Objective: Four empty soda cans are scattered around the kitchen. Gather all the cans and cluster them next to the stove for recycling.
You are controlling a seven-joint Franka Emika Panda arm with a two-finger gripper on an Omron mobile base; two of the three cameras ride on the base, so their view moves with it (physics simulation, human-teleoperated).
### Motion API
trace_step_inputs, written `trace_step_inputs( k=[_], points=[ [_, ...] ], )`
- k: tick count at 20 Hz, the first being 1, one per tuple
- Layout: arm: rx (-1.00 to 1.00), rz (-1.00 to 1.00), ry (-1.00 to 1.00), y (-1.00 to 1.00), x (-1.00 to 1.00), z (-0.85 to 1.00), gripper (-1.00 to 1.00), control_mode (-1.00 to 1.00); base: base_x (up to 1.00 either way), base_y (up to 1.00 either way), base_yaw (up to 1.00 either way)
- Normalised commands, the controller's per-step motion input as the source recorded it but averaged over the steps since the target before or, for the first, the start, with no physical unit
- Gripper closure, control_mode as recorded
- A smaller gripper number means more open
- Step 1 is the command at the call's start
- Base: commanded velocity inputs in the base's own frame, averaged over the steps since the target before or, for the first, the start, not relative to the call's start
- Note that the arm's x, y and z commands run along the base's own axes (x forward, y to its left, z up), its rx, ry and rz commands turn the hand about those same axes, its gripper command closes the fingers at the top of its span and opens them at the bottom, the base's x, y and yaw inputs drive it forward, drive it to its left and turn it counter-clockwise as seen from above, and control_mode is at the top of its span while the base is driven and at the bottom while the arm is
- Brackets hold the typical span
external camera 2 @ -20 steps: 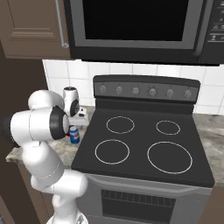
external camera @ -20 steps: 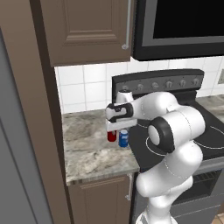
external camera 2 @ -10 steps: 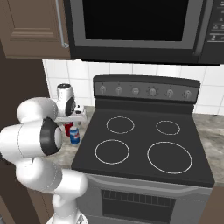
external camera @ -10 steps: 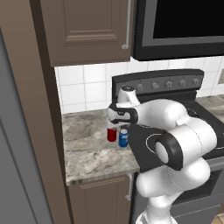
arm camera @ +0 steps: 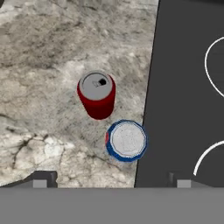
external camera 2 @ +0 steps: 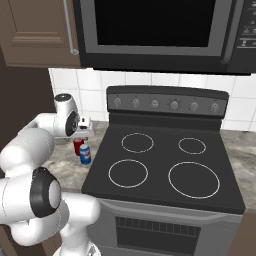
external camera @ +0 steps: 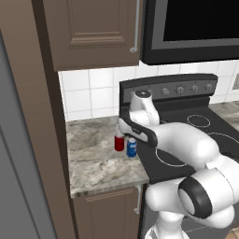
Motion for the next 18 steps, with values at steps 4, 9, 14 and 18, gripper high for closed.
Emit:
trace_step_inputs(
  k=[4, 9, 14, 18],
  points=[
    [0.00, 0.00, -0.05, 0.00, -0.57, 0.52, -1.00, -1.00, 0.00, 0.00, 0.00],
    [0.00, 0.00, -0.07, 0.00, -0.69, 0.51, -1.00, -1.00, 0.00, 0.00, 0.00],
    [0.00, 0.00, -0.04, 0.00, -0.73, 0.43, -1.00, -1.00, 0.00, 0.00, 0.00],
    [0.00, 0.00, -0.04, 0.00, -0.77, 0.33, -1.00, -1.00, 0.00, 0.00, 0.00]
  ],
)
